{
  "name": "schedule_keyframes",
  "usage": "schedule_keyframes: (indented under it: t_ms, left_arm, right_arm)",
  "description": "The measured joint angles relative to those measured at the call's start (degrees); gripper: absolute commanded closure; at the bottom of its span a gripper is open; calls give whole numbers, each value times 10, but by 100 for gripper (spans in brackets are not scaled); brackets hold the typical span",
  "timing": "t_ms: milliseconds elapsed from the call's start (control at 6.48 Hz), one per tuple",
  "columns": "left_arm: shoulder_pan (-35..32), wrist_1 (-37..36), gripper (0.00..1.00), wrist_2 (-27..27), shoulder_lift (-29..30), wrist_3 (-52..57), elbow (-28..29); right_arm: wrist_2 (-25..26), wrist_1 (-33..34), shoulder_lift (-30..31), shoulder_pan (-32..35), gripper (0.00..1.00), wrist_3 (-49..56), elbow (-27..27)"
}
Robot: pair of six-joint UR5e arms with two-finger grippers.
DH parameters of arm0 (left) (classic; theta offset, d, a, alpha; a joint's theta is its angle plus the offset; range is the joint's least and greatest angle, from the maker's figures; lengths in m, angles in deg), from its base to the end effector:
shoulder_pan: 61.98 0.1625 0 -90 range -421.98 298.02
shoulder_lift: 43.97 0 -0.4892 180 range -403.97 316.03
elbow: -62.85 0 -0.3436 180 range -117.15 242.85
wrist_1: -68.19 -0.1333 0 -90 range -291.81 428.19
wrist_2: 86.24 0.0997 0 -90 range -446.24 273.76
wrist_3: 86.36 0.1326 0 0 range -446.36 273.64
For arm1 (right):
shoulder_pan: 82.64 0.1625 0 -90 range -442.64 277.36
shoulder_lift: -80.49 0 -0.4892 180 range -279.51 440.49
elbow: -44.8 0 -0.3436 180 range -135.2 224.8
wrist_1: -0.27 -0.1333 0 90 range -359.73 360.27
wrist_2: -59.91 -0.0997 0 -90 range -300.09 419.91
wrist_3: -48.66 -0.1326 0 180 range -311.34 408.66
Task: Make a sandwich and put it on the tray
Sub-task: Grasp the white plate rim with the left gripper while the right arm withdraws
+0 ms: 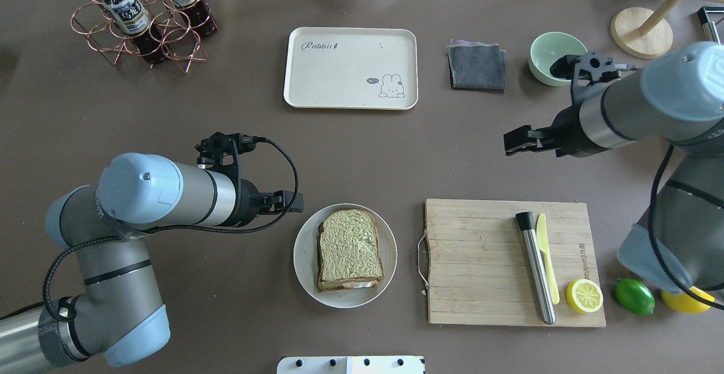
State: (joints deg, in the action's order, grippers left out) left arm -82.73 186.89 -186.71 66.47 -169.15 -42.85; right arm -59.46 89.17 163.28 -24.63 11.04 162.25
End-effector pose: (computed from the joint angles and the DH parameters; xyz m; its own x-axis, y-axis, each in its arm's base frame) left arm 0.5306 -0.3178 0.3835 0.4188 -0.0267 -0.9077 0.1431 0.9890 0.0370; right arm -0.2030 -0.4538 0.4879 0.7276 -0.1381 0.6720 -0.0180 0.9753 0.2199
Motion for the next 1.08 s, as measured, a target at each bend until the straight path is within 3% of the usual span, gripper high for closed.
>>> schedule_keyframes:
  t_ms: [154,463,772,1081]
  left_arm:
    - [11,1,41,3,0,-6,4]
    - [19,3,50,3,2,-9,13]
    - [28,4,67,3,7,-9,23]
    - [34,4,100,3,10,-8,29]
  right_arm:
    - [-8,21,6,42,0,76,-13]
    - [-28,31,10,86,0,147,-33]
    - [-33,32,11,93,0,156,-37]
    - [-33,32,12,95,0,157,-37]
